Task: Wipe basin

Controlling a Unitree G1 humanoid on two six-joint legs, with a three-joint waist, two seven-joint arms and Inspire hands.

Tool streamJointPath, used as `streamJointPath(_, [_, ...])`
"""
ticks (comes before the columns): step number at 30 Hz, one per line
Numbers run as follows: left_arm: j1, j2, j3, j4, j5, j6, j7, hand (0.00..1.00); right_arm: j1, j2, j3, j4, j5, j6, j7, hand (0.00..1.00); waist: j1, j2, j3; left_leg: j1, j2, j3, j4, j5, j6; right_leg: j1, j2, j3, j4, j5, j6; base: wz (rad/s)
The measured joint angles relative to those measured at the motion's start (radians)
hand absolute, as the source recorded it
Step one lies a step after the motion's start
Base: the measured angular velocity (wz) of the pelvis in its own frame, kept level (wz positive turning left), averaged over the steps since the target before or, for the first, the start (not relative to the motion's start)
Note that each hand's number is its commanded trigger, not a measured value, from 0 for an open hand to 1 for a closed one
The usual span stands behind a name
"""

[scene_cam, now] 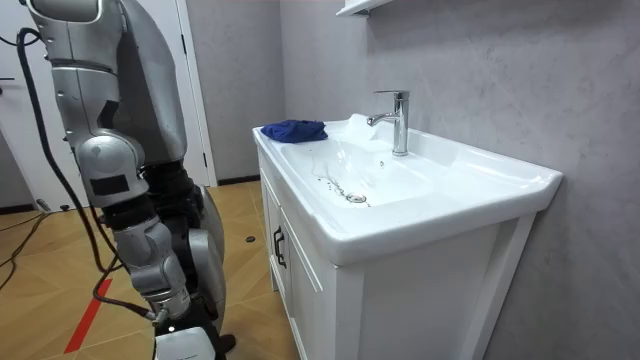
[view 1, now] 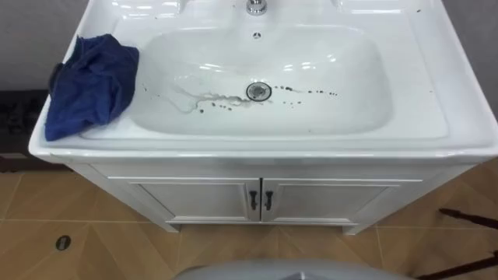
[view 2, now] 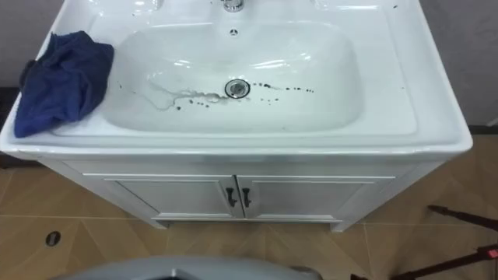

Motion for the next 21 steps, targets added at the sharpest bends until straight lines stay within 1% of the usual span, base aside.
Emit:
streamJointPath(3, [0.002, -0.002, 0.007, 0.0, -0.006, 0.01, -0.008, 0.0, 0.006, -0.001, -0.001, 0.003, 0.037, 0.0, 0.018, 0.0, 0.001, 0.0, -0.0001, 0.001, 0.0, 0.002, 0.0, -0.002, -0.001, 0.0, 0.0, 0.006, -0.002, 0.0, 0.0, -0.05])
streamJointPath(6, [0.008, -0.005, 0.018, -0.001, -0.015, 0.01, -0.008, 0.0, 0.016, -0.001, 0.002, 0.004, 0.129, 0.005, 0.042, 0.0, 0.002, 0.002, -0.0006, 0.001, 0.004, 0.008, 0.001, -0.008, -0.002, 0.0, 0.003, 0.005, -0.002, 0.0, 0.0, -0.04])
streamJointPath(9, [0.008, -0.006, 0.018, 0.0, -0.034, 0.008, -0.003, 0.0, 0.023, -0.001, 0.002, 0.017, 0.234, 0.02, 0.063, 0.0, 0.001, 0.008, 0.0005, -0.005, 0.011, 0.015, 0.017, -0.025, -0.004, 0.001, 0.008, 0.007, -0.002, 0.0, 0.0, -0.03])
streamJointPath(12, [0.007, -0.006, 0.017, 0.001, -0.055, 0.004, 0.0, 0.0, 0.035, 0.001, 0.002, 0.019, 0.298, 0.021, 0.087, 0.0, -0.001, 0.009, 0.001, -0.012, 0.015, 0.015, 0.034, -0.038, -0.004, 0.001, 0.011, 0.009, -0.003, 0.0, -0.001, -0.03])
streamJointPath(17, [0.01, -0.008, 0.018, 0.019, -0.143, -0.001, 0.019, 0.0, 0.039, 0.007, 0.0, 0.025, 0.314, 0.021, 0.095, 0.0, -0.001, 0.012, 0.0022, -0.018, 0.016, 0.022, 0.045, -0.049, -0.001, -0.005, 0.01, 0.013, -0.006, -0.003, 0.002, -0.02])
streamJointPath(19, [0.012, -0.009, 0.023, 0.022, -0.21, -0.001, 0.024, 0.0, 0.031, 0.01, -0.011, 0.038, 0.3, 0.021, 0.098, 0.0, -0.001, 0.011, 0.0023, -0.019, 0.016, 0.022, 0.048, -0.05, 0.0, -0.006, 0.01, 0.019, -0.005, -0.004, 0.002, -0.04])
streamJointPath(21, [0.015, -0.01, 0.027, 0.026, -0.252, 0.0, 0.027, 0.0, 0.031, 0.01, -0.019, 0.043, 0.301, 0.022, 0.103, 0.0, 0.0, 0.011, 0.0023, -0.022, 0.016, 0.022, 0.049, -0.05, 0.0, -0.008, 0.011, 0.019, -0.005, -0.004, 0.002, 0.0])
